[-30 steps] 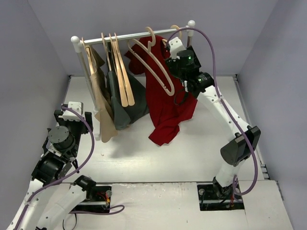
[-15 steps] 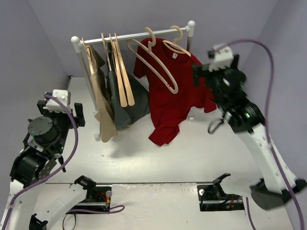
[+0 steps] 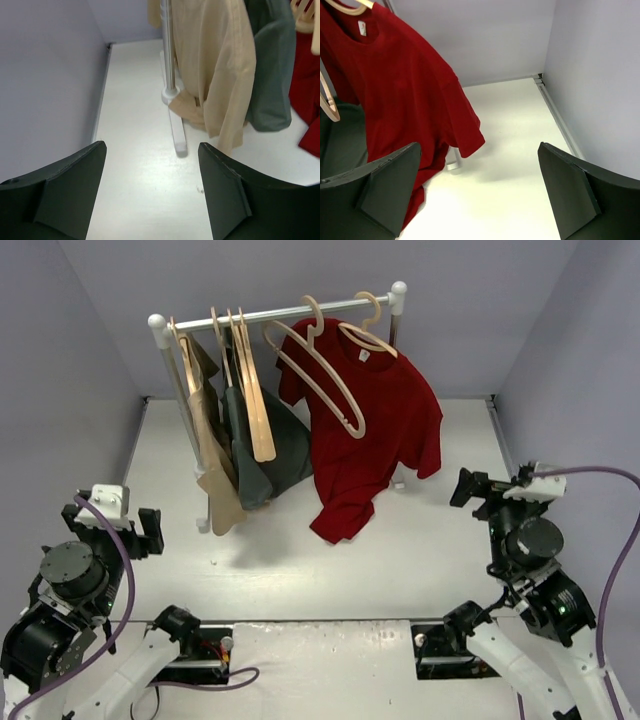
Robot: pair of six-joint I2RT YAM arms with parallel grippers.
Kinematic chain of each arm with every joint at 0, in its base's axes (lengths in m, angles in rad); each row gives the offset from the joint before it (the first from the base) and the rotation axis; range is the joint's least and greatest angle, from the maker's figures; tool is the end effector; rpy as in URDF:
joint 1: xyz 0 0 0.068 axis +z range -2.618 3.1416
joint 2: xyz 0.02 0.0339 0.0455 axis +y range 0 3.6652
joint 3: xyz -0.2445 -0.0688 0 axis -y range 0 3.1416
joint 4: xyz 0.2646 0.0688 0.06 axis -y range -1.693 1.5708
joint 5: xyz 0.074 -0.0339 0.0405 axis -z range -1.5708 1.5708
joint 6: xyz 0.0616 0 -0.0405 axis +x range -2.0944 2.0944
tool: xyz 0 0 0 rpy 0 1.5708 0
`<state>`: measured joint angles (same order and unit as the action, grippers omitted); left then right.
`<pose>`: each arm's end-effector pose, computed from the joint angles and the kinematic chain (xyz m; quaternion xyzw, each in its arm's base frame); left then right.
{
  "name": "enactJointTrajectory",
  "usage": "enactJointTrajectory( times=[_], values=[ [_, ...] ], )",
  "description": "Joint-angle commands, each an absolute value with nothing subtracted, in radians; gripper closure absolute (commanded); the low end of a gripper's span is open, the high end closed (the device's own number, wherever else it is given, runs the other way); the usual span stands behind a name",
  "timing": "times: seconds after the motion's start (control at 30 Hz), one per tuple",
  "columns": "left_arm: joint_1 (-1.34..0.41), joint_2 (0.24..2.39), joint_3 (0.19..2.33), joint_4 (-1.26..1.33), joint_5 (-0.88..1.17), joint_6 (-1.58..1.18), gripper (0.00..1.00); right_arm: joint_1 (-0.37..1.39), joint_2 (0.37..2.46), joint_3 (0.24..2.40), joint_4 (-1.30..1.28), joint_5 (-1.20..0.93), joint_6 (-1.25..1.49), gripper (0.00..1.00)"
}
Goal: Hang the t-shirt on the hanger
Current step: Reset both arms
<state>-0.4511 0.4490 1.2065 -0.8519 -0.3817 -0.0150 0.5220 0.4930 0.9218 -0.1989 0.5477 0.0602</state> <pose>0.0832 -0.0148 0.4327 0.0325 0.7367 -0.0161 0.6753 0.1404 0.0438 0.4226 0.0694 0.6308 0.0555 0.7708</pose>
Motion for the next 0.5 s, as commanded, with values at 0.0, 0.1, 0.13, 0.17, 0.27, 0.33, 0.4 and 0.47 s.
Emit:
enactJointTrajectory(
  times=[0.0,0.1,0.13,0.17,0.27,0.33,0.4,0.47],
  values=[
    [-0.446,0.417,1.151,-0.877,-0.373,-0.072,0.30,0.517,0.432,0.892,-0.125,0.614,0.127,0.00],
    [-0.446,0.387,1.101,-0.873,-0.364,-0.108,0.30,0.517,0.416,0.878,-0.126,0.621,0.138,0.00],
    [-0.446,0.384,1.092,-0.872,-0.365,-0.114,0.30,0.517,0.416,0.877,-0.126,0.620,0.137,0.00],
    [-0.446,0.386,1.084,-0.870,-0.365,-0.120,0.30,0.517,0.416,0.876,-0.126,0.621,0.135,0.00],
    [-0.446,0.399,1.079,-0.873,-0.365,-0.123,0.30,0.517,0.421,0.871,-0.126,0.629,0.135,0.00],
    [-0.446,0.400,1.073,-0.871,-0.364,-0.126,0.30,0.517,0.435,0.868,-0.129,0.633,0.139,0.00],
    [-0.446,0.400,1.066,-0.869,-0.368,-0.129,0.30,0.517,0.443,0.867,-0.129,0.627,0.146,0.00],
    [-0.446,0.405,1.061,-0.870,-0.376,-0.129,0.30,0.517,0.449,0.868,-0.129,0.626,0.146,0.00]
  ],
)
